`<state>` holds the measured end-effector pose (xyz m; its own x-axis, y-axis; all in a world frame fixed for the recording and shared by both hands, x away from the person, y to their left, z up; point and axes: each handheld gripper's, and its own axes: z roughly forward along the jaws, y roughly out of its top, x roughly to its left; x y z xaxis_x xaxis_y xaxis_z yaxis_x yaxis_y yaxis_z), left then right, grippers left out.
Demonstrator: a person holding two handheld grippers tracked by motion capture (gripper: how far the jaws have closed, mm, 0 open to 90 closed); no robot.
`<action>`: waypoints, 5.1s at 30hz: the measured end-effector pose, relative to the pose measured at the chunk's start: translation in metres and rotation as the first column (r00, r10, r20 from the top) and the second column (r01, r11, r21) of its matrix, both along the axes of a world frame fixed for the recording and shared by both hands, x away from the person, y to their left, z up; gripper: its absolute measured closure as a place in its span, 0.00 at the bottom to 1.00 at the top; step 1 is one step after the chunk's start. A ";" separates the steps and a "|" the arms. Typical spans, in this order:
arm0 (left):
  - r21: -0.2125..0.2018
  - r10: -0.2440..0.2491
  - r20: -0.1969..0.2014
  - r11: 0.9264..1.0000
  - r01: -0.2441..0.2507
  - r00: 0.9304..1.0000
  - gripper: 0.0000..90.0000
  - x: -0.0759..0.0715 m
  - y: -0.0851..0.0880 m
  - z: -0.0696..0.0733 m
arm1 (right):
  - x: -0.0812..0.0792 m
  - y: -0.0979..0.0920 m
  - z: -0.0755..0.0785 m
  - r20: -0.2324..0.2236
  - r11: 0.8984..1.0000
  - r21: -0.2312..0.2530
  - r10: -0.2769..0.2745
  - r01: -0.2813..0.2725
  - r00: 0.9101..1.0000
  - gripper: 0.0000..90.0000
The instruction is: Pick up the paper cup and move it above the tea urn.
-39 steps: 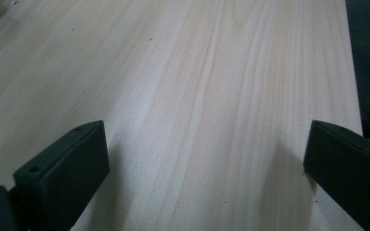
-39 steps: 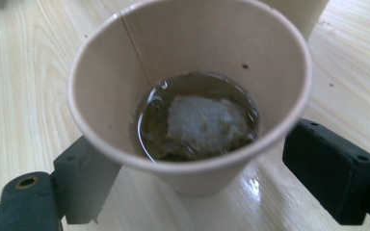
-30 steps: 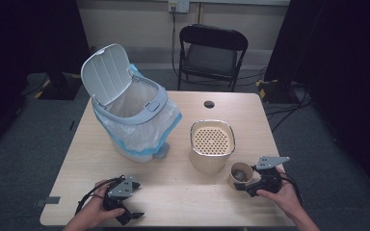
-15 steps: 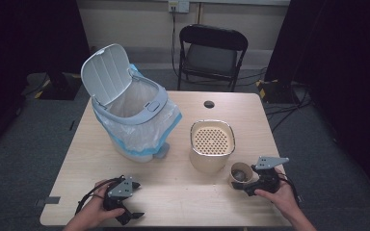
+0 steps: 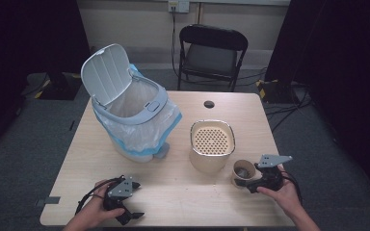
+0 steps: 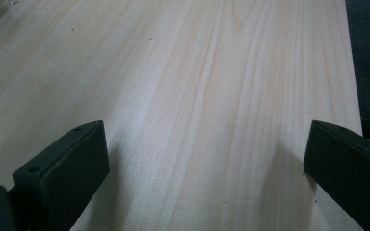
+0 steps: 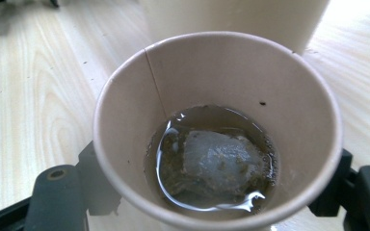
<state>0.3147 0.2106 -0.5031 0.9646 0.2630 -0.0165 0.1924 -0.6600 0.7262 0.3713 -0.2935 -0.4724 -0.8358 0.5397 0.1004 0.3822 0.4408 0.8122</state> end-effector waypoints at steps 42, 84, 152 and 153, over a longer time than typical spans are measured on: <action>-0.001 -0.003 0.000 1.000 0.003 1.000 0.01 0.000 0.000 0.000 | 0.096 -0.015 0.034 0.059 0.991 -0.051 -0.120 0.123 0.991 0.29; 0.000 -0.003 0.000 1.000 0.003 1.000 0.01 0.000 0.000 0.000 | 0.158 0.006 0.073 0.153 0.987 -0.091 -0.116 0.131 0.981 0.30; -0.002 -0.002 -0.001 1.000 0.002 1.000 0.01 0.000 0.000 0.000 | 0.088 0.097 0.117 0.687 0.712 -0.658 0.435 0.245 0.582 0.33; -0.001 -0.002 0.000 1.000 0.002 1.000 0.01 0.000 0.000 0.000 | 0.086 0.098 0.115 0.691 0.685 -0.676 0.462 0.271 0.556 0.33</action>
